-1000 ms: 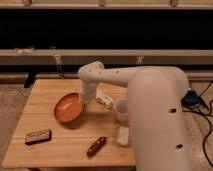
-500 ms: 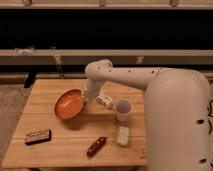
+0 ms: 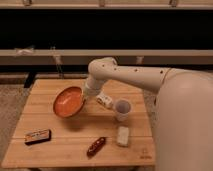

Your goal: Pick up the ceramic bowl

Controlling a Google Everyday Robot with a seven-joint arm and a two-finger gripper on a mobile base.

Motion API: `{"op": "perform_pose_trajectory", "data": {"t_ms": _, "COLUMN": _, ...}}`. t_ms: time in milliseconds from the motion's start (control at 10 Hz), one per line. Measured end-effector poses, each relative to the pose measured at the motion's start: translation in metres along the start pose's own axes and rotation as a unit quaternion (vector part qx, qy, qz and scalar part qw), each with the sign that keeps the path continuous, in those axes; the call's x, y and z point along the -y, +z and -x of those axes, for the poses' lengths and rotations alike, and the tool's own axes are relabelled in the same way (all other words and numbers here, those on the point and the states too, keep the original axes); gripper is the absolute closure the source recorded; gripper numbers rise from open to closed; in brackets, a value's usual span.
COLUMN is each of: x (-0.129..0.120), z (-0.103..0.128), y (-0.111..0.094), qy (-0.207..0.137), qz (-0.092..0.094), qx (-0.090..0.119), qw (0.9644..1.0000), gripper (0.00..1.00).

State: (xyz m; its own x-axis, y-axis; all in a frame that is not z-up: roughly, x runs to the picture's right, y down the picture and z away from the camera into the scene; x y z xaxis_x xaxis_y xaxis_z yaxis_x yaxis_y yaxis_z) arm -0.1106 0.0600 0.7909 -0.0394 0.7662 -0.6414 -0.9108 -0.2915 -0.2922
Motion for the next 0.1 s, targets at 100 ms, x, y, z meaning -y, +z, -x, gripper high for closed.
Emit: {"op": "perform_pose_trajectory", "data": {"t_ms": 100, "x": 0.0005, "z": 0.0000, "y": 0.0000, "qy": 0.000, "qz": 0.000, "qx": 0.000, "qw": 1.0000, "gripper": 1.00}}
